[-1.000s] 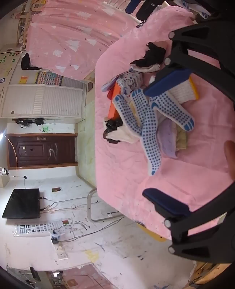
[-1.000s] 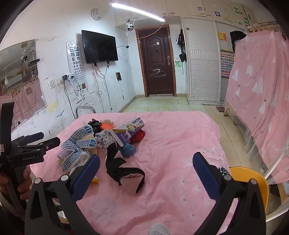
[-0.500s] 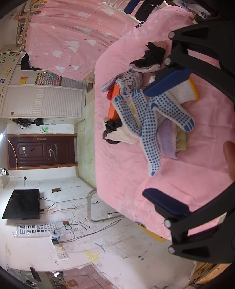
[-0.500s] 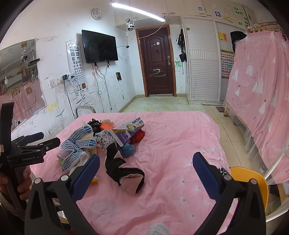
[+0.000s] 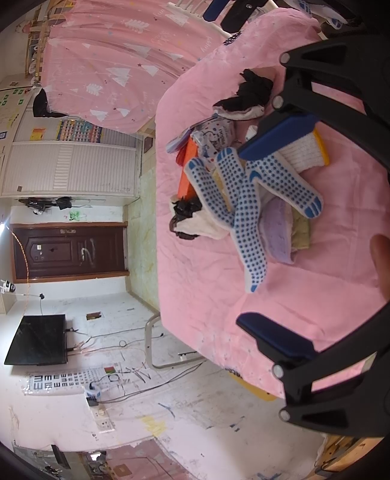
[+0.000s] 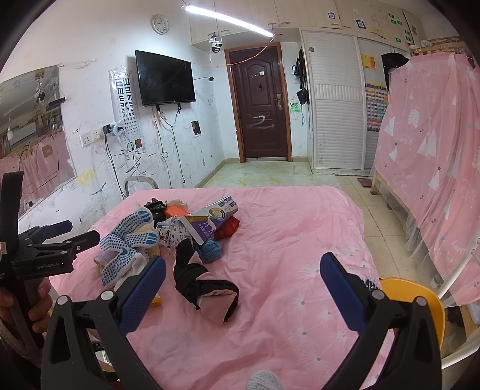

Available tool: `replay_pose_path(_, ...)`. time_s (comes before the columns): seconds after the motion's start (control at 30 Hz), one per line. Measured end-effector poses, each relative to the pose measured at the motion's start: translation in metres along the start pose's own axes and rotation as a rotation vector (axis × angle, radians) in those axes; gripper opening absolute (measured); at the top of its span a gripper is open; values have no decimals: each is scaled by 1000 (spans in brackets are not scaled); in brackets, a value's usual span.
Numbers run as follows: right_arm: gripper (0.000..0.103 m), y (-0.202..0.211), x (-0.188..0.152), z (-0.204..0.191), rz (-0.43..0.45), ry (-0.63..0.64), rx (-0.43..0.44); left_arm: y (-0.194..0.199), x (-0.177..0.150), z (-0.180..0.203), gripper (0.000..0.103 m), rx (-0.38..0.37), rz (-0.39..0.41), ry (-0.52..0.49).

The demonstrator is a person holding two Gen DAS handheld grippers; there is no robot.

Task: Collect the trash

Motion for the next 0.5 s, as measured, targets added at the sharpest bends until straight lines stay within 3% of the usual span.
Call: replay_pose_path(0.5,93,0,0,0,-1,2,-1,0,1,2,97,-1,0,-3)
Point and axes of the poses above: each gripper's, at about its wrist camera, not at the fingertips, and y roughly against the way its jaws point, z to its right, x to its top, the point moved 9 cm from there along -y, roughly the way its jaws point, and after that the axes turned 3 degrees about x, right-handed, at the moved point
